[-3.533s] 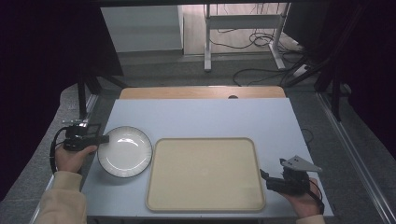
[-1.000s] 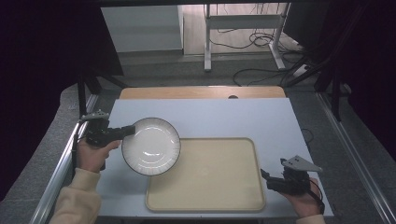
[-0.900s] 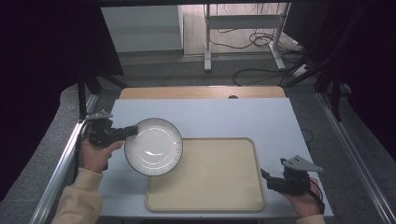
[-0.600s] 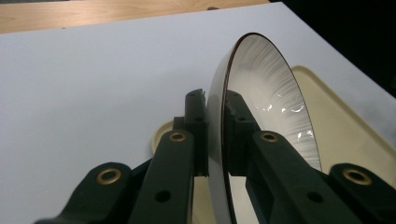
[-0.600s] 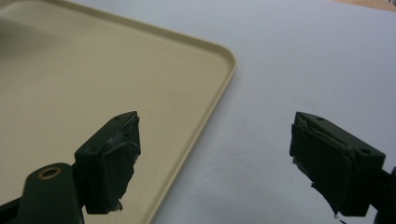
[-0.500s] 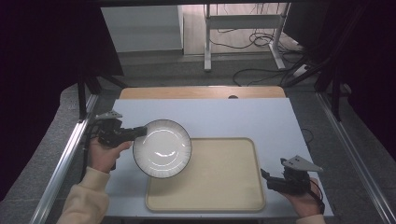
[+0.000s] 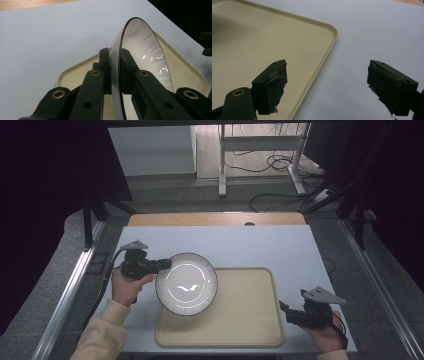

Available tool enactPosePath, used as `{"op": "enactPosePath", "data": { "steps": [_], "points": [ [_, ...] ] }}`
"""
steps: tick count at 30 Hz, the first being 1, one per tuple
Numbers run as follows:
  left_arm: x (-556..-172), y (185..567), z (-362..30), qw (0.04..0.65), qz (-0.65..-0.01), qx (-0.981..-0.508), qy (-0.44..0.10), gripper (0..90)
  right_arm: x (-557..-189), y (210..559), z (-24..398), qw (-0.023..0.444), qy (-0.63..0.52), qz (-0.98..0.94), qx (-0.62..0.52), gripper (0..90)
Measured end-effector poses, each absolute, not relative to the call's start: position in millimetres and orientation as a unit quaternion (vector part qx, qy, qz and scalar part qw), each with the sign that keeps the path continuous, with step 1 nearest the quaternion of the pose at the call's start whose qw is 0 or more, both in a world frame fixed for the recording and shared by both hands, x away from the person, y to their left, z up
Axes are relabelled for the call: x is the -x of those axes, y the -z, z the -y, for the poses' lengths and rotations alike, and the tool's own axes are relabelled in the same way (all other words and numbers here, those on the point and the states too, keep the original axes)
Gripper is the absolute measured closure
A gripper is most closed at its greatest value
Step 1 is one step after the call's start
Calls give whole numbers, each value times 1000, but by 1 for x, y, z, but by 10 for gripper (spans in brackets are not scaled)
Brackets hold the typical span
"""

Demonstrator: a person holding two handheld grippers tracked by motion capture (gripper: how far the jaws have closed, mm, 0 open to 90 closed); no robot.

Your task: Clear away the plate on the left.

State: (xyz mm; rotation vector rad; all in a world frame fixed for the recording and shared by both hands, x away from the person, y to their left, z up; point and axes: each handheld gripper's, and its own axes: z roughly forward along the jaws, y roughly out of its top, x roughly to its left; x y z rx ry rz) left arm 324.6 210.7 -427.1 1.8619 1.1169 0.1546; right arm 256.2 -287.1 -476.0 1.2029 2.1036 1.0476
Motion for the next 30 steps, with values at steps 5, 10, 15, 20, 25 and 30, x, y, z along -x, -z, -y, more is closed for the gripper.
{"op": "enactPosePath", "data": {
  "steps": [5, 10, 15, 20, 25, 30],
  "points": [
    [-325, 426, -195, 466, -444, -763, -59, 831, -257, 476, 287, 249, -383, -772, -441, 167],
    [-328, 432, -180, 471, -435, -766, -36, 833, -257, 476, 288, 249, -384, -771, -442, 167],
    [-330, 440, -164, 459, -428, -778, -23, 831, -257, 476, 288, 249, -385, -770, -443, 167],
    [-333, 447, -149, 457, -424, -782, -11, 830, -257, 476, 288, 248, -386, -770, -444, 168],
    [-336, 457, -139, 455, -424, -783, 11, 831, -257, 476, 288, 247, -386, -770, -444, 167],
    [-339, 470, -128, 441, -422, -792, 30, 829, -258, 477, 288, 248, -385, -771, -442, 167]
  ]
}}
